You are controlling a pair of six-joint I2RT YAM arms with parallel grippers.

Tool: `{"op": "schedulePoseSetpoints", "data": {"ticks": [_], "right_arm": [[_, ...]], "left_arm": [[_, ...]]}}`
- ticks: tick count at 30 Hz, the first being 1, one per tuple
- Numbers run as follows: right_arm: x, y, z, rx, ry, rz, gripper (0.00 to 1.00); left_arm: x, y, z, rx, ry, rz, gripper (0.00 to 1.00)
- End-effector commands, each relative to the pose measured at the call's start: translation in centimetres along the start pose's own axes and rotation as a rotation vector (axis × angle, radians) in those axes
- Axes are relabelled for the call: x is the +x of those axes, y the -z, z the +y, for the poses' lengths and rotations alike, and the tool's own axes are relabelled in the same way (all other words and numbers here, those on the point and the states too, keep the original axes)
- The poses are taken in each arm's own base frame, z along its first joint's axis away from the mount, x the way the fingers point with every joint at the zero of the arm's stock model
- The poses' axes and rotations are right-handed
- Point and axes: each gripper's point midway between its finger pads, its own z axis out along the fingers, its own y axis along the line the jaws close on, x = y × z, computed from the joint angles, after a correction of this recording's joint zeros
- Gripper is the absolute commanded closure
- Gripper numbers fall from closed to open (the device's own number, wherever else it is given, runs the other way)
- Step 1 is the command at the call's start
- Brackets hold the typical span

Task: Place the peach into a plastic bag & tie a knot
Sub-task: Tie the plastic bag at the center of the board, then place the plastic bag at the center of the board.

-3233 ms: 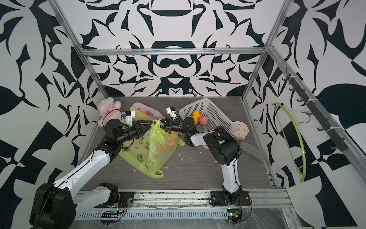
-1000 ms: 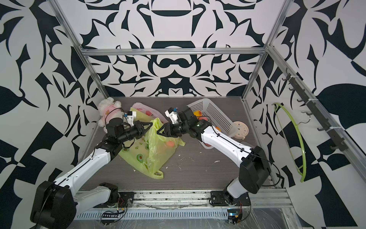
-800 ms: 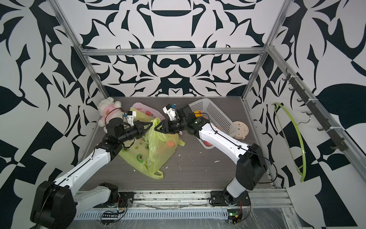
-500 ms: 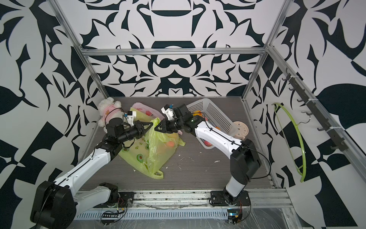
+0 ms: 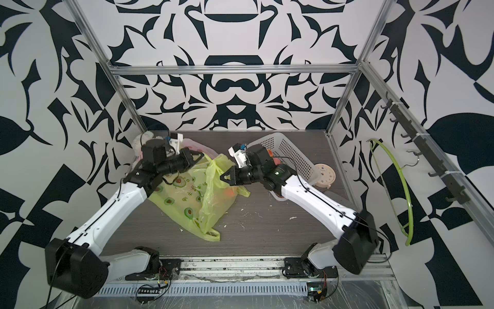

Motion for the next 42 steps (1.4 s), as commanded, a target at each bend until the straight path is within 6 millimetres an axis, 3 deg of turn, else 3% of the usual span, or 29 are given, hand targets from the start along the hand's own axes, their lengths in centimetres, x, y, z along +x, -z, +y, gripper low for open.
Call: {"op": "schedulePoseSetpoints", "data": {"ticks": [1, 5, 8, 12, 15, 19, 23, 24, 25, 26, 27, 28, 29, 32, 36, 39, 42], "right_arm": [[2.0, 4.4, -3.0, 0.12, -0.019, -0.051, 1.0], [3.7, 8.6, -5.2, 0.172, -0.075, -0.107, 1.0], [4.0, 9.7, -5.7, 0.198, -0.076, -0.111, 1.0], [2.3, 9.1, -6.1, 0.215, -0.055, -0.096, 1.0], [-0.5, 7.9, -6.4, 0.22, -0.034, -0.081, 1.0], [-6.0, 6.4, -6.2, 0.231, 0.016, -0.089, 1.0], [-11.5, 5.3, -7.3, 0.253, 0.023, -0.115, 1.0], [-12.5, 5.0, -7.9, 0.264, 0.012, -0.115, 1.0], [-13.4, 4.6, -8.8, 0.28, 0.0, -0.109, 1.0], [-14.2, 4.1, -10.1, 0.298, -0.019, -0.101, 0.97], [-14.7, 3.7, -11.3, 0.317, -0.034, -0.088, 0.87], [-15.1, 3.1, -12.6, 0.343, -0.045, -0.071, 0.77], [-15.2, 2.5, -13.5, 0.357, -0.048, -0.055, 0.68], [-15.2, 1.6, -14.8, 0.375, -0.066, -0.026, 0.58], [-14.7, 2.6, -13.8, 0.356, -0.046, -0.057, 0.53], [-13.9, 3.5, -13.1, 0.362, -0.037, -0.055, 0.55], [-12.5, 4.5, -12.9, 0.377, -0.037, -0.048, 0.59]], "left_arm": [[-5.2, 1.1, 6.4, -0.415, -0.204, -0.047, 1.0], [-12.9, 0.7, 8.0, -0.518, -0.232, -0.122, 1.0], [-16.2, -0.6, 6.8, -0.496, -0.264, -0.152, 1.0], [-19.3, -2.0, 5.2, -0.454, -0.267, -0.2, 1.0], [-21.7, -3.0, 3.8, -0.403, -0.262, -0.252, 1.0], [-24.5, -4.8, 2.9, -0.319, -0.218, -0.307, 1.0], [-26.0, -6.9, 4.5, -0.242, -0.116, -0.335, 1.0], [-25.9, -7.6, 5.2, -0.218, -0.083, -0.324, 1.0], [-25.7, -8.5, 5.7, -0.187, -0.057, -0.305, 0.85], [-25.1, -9.5, 6.8, -0.185, -0.039, -0.283, 0.55], [-24.5, -10.2, 7.9, -0.2, -0.022, -0.259, 0.27], [-23.6, -11.0, 9.3, -0.228, 0.001, -0.222, 0.1], [-22.6, -11.3, 10.9, -0.277, 0.024, -0.19, 0.0], [-19.8, -10.7, 14.5, -0.42, 0.046, -0.128, 0.01], [-17.8, -6.6, 16.1, -0.567, 0.014, -0.173, 0.01], [-15.3, -3.6, 15.3, -0.615, -0.013, -0.164, 0.01], [-9.5, -2.3, 12.6, -0.638, -0.156, -0.054, 0.01]]}}
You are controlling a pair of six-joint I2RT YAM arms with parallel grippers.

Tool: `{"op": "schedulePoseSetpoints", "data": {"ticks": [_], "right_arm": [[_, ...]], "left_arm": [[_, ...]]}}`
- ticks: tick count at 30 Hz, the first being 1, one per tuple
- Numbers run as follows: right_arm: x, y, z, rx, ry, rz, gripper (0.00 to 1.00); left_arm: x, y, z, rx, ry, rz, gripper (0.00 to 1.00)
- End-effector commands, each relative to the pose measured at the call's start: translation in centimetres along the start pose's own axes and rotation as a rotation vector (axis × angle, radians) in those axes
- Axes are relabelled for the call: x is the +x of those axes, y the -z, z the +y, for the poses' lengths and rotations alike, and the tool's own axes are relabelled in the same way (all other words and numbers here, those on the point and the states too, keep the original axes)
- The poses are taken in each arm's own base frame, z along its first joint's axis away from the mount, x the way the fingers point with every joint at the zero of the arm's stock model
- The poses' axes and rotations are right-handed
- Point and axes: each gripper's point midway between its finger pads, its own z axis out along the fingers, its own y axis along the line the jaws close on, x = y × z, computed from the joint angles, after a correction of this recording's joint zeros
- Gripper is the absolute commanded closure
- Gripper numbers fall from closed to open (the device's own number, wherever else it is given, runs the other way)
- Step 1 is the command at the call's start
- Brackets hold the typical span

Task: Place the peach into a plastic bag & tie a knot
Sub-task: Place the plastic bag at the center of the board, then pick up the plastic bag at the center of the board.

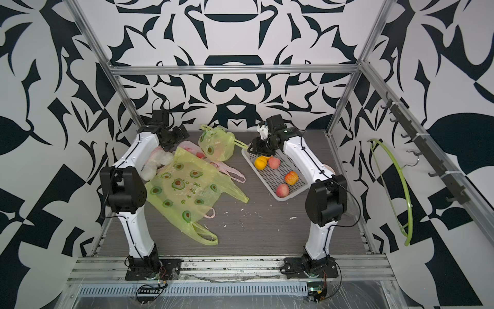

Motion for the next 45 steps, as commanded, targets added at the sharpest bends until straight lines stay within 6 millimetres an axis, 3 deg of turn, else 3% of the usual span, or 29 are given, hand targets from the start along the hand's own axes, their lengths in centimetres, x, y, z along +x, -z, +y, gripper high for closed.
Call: {"op": "schedulePoseSetpoints", "data": {"ticks": [1, 4, 8, 11, 13, 23, 28, 33, 37, 39, 45], "right_arm": [[0.4, 3.7, 1.5, -0.002, 0.058, -0.072, 0.6], [1.9, 4.7, 0.9, 0.028, 0.065, -0.08, 0.59], [4.5, 5.6, 0.6, 0.018, 0.069, -0.063, 0.49], [6.6, 5.8, 0.2, 0.013, 0.063, -0.04, 0.47], [7.7, 6.0, 0.0, 0.01, 0.059, -0.025, 0.47], [10.5, 6.6, -0.5, 0.006, 0.042, -0.001, 0.52], [10.7, 6.8, -0.6, 0.012, 0.038, -0.003, 0.54], [10.6, 6.9, -0.7, 0.016, 0.037, -0.005, 0.54], [10.7, 6.5, -1.1, 0.032, 0.035, 0.005, 0.55], [10.7, 6.3, -1.3, 0.038, 0.032, 0.009, 0.57], [10.3, 6.2, -1.4, 0.046, 0.035, 0.004, 0.6]], "left_arm": [[2.9, 7.0, -3.7, 0.032, -0.221, -0.072, 0.01], [10.9, 7.3, -3.5, -0.048, -0.387, 0.079, 0.0], [20.0, 6.2, -1.1, -0.178, -0.561, 0.255, 0.01], [24.4, 5.4, -0.1, -0.231, -0.684, 0.344, 0.01], [26.0, 4.8, 0.4, -0.268, -0.736, 0.384, 0.0], [29.3, 1.9, -0.3, -0.203, -0.755, 0.487, 0.01], [31.7, 1.8, -0.1, -0.15, -0.736, 0.589, 0.04], [32.7, 1.6, -0.3, -0.107, -0.719, 0.62, 0.02], [34.0, 0.7, 0.8, -0.14, -0.732, 0.687, 0.04], [34.3, 0.3, 1.0, -0.152, -0.732, 0.701, 0.11], [33.3, -0.3, 0.8, -0.185, -0.739, 0.657, 0.54]]}}
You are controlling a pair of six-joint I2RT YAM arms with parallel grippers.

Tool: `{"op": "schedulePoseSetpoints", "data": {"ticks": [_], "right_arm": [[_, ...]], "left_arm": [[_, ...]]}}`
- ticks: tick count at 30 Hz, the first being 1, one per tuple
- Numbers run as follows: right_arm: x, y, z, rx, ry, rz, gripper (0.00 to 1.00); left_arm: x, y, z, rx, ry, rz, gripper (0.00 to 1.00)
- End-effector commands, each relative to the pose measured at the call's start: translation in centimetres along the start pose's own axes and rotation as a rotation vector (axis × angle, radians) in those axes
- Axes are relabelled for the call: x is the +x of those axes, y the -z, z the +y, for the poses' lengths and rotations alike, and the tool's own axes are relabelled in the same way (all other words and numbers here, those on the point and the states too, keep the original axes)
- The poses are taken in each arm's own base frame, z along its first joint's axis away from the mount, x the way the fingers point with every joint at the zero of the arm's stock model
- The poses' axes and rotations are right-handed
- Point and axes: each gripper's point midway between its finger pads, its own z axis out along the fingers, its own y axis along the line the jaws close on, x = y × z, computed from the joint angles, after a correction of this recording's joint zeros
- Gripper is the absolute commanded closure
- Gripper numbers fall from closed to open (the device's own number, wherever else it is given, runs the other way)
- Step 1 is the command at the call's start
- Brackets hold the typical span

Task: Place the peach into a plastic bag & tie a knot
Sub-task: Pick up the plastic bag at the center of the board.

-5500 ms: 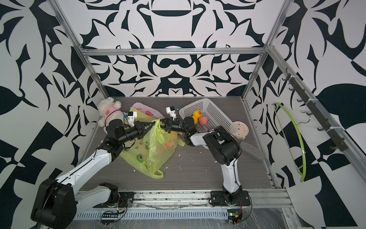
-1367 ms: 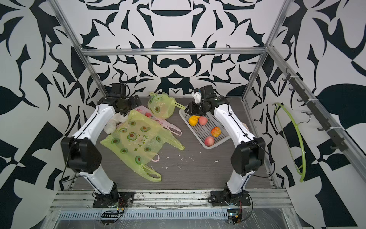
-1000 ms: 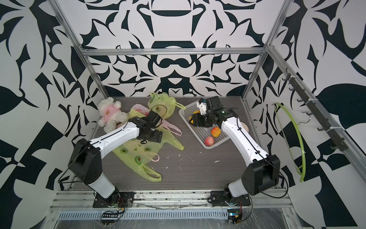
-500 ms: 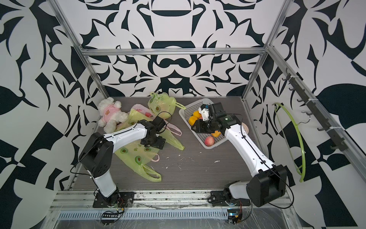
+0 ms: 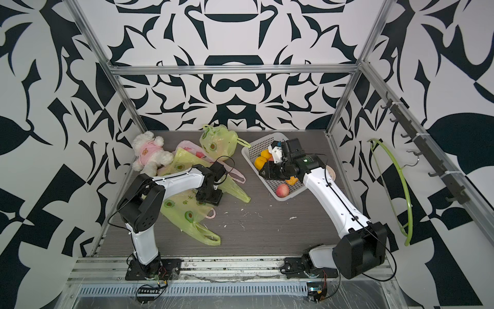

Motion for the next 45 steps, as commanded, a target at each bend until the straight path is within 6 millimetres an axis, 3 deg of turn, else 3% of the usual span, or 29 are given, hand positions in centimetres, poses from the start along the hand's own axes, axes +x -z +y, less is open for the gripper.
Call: {"op": "schedulePoseSetpoints", "data": {"ticks": [1, 2, 4, 14, 22, 27, 30, 35, 41, 43, 45], "right_arm": [[-0.4, 0.3, 0.0, 0.013, 0.019, -0.014, 0.61], [-0.5, 0.3, 0.0, 0.014, 0.022, -0.018, 0.61], [-0.6, 0.4, 0.0, 0.017, 0.022, -0.02, 0.62], [-0.5, 0.9, 2.1, -0.099, -0.025, -0.024, 0.67], [-0.4, 1.4, 6.2, -0.264, -0.043, -0.021, 0.59], [2.1, 0.4, 12.0, -0.365, 0.064, 0.023, 0.56], [2.7, -1.0, 13.7, -0.375, 0.069, 0.037, 0.55], [2.4, -2.8, 14.1, -0.37, 0.057, 0.045, 0.55], [1.5, -4.0, 14.5, -0.361, 0.068, 0.053, 0.57], [1.4, -4.5, 14.4, -0.357, 0.068, 0.06, 0.6], [1.3, -5.1, 14.3, -0.354, 0.066, 0.064, 0.7]], "left_arm": [[-0.6, 0.2, 0.5, -0.031, 0.001, -0.006, 0.63], [-0.7, 0.5, 0.8, -0.046, 0.002, -0.012, 0.72], [-0.7, 1.5, 0.9, -0.052, 0.003, -0.018, 0.81], [-2.0, 11.2, -1.0, 0.153, 0.007, -0.194, 1.0], [-3.0, 16.2, -2.8, 0.382, 0.043, -0.289, 1.0], [-4.4, 19.7, -4.0, 0.555, 0.096, -0.377, 1.0], [-4.9, 21.7, -4.6, 0.625, 0.106, -0.422, 1.0], [-5.3, 23.8, -5.4, 0.692, 0.104, -0.457, 1.0], [-5.3, 24.8, -5.8, 0.736, 0.107, -0.472, 1.0], [-5.3, 25.1, -5.8, 0.743, 0.11, -0.48, 1.0], [-5.3, 25.3, -6.0, 0.753, 0.112, -0.483, 1.0]]}}
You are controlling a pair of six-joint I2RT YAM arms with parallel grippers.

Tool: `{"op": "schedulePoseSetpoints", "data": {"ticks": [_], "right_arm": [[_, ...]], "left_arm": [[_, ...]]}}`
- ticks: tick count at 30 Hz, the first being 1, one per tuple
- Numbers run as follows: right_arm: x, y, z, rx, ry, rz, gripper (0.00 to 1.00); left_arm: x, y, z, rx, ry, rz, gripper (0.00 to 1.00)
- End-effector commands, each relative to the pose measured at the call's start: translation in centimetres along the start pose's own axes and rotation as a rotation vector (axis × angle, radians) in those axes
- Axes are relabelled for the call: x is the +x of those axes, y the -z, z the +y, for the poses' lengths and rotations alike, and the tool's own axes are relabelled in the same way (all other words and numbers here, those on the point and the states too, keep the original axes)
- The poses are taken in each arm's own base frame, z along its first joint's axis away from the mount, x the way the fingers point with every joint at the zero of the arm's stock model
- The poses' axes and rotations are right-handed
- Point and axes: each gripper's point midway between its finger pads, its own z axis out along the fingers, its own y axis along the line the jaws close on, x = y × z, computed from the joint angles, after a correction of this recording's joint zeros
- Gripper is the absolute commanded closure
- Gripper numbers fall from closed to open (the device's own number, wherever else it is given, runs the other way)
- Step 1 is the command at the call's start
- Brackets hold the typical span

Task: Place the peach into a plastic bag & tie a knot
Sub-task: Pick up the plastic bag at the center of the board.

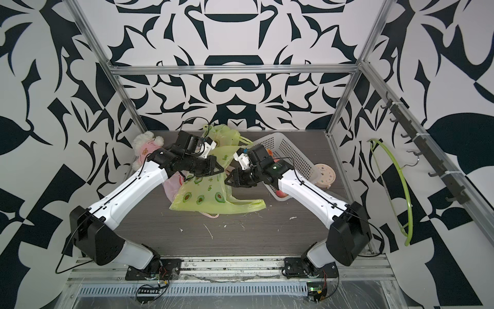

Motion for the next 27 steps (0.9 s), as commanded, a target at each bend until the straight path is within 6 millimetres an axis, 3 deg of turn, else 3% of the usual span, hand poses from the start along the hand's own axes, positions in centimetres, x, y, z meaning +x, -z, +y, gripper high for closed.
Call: {"op": "schedulePoseSetpoints", "data": {"ticks": [1, 3, 16, 23, 25, 27], "right_arm": [[-2.2, 0.8, 2.1, -0.045, 0.049, -0.068, 0.78], [-2.3, 0.5, 2.0, -0.048, 0.049, -0.072, 1.0], [-1.6, 3.0, -4.3, 0.128, -0.054, -0.136, 1.0], [-0.9, 4.0, -10.1, 0.33, -0.151, -0.12, 1.0], [-1.0, 4.4, -9.7, 0.318, -0.128, -0.121, 1.0], [-1.7, 5.8, -8.7, 0.325, -0.087, -0.162, 0.87]], "left_arm": [[-0.7, 1.5, -1.9, 0.064, -0.014, -0.041, 1.0], [-0.7, 1.6, -1.8, 0.057, -0.014, -0.046, 1.0], [-1.0, 4.7, 2.0, 0.01, 0.051, -0.116, 1.0], [-0.3, 5.7, 2.8, 0.026, 0.054, -0.128, 1.0], [-0.2, 5.6, 2.9, 0.04, 0.053, -0.128, 1.0], [-0.1, 5.1, 2.9, 0.054, 0.053, -0.114, 1.0]]}}
